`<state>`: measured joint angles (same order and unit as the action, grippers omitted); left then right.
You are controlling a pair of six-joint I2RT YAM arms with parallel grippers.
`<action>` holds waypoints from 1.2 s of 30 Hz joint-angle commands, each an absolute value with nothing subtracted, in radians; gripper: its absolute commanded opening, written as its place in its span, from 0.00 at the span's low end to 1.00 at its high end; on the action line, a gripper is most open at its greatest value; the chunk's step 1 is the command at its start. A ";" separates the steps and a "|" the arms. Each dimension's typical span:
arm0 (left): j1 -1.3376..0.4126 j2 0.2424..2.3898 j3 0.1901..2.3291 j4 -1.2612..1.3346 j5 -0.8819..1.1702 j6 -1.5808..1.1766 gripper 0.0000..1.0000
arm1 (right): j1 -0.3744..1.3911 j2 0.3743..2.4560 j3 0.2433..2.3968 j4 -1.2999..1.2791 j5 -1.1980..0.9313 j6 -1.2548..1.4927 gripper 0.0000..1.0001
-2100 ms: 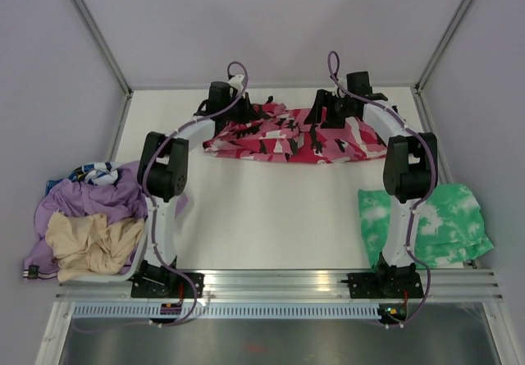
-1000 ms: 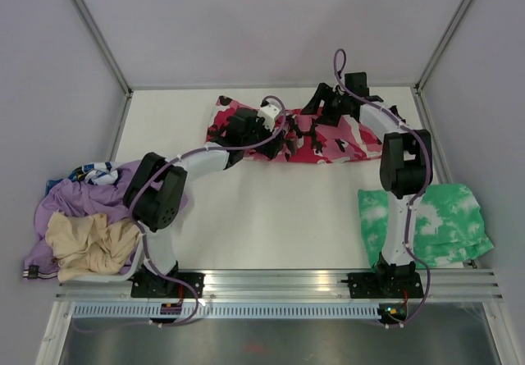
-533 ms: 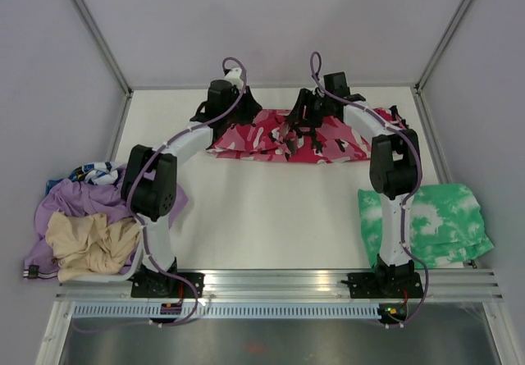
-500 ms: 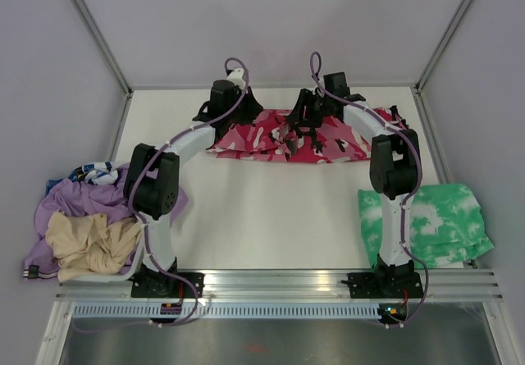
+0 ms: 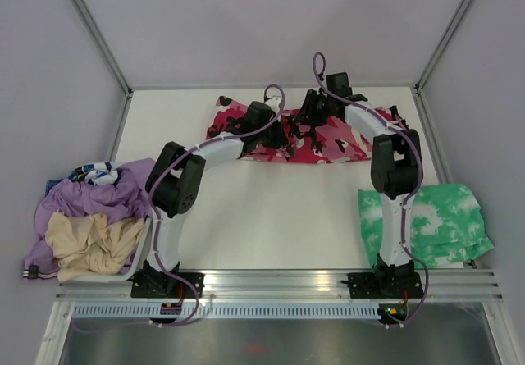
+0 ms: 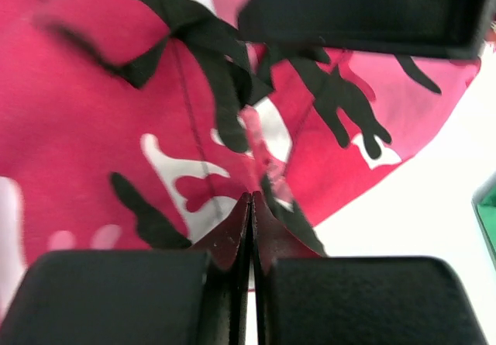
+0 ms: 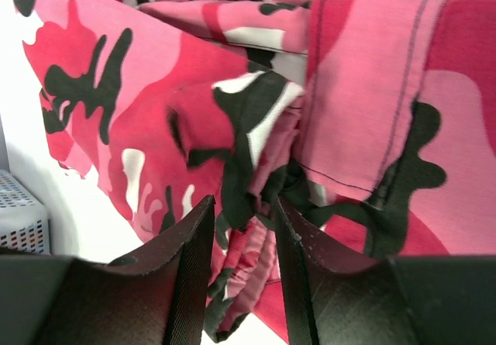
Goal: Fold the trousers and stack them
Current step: Fold the trousers
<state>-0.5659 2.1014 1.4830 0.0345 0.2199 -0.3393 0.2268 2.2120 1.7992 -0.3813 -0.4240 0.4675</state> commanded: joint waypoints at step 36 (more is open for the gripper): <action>-0.571 2.141 1.512 0.017 0.215 -0.298 0.03 | 0.265 2.301 1.818 -0.267 -0.445 0.476 0.14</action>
<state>-0.5774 2.1967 1.5181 0.0097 0.2119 -0.3218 0.2607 2.3020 1.7687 -0.3244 -0.4286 0.4686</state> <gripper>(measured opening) 0.027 0.229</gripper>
